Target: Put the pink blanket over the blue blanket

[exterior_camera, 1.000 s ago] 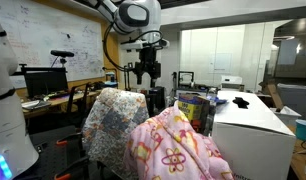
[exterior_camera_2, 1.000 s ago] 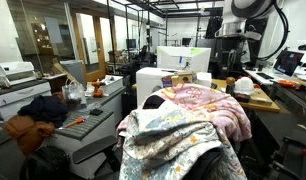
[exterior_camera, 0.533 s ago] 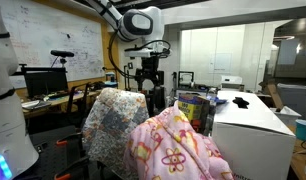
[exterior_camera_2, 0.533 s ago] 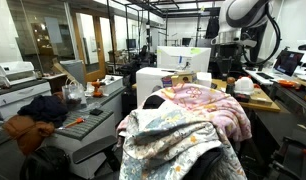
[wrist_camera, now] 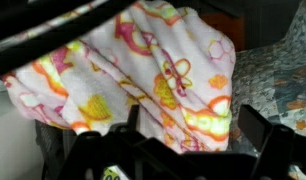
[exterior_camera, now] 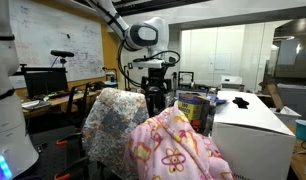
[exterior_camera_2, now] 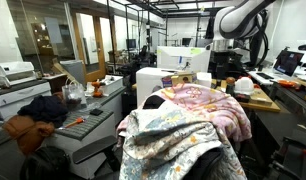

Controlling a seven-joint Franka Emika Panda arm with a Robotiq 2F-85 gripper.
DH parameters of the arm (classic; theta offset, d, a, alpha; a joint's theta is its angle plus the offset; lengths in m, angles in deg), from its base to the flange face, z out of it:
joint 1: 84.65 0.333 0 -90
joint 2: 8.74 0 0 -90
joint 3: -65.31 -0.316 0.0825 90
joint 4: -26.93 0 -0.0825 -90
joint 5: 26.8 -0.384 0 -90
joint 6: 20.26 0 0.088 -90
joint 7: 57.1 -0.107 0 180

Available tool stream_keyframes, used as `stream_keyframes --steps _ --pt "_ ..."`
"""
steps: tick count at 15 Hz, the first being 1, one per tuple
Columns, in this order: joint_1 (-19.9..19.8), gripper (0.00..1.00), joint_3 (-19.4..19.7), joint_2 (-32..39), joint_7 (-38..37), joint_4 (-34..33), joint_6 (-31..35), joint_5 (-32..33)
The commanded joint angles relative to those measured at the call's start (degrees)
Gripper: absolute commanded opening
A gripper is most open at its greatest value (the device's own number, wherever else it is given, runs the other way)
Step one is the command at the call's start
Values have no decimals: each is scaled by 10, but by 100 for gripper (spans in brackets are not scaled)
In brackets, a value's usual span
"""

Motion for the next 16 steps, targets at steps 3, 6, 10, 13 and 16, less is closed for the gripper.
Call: stream_keyframes --steps 3,6,10,13,16 --pt "-22 100 -12 60 6 -43 48 17" --pt "-30 100 -11 88 -1 -65 67 39" --pt "-43 100 -12 114 -3 -90 72 56" --pt "-52 100 -18 134 5 -105 70 48" --pt "-59 100 -24 154 6 -119 72 49"
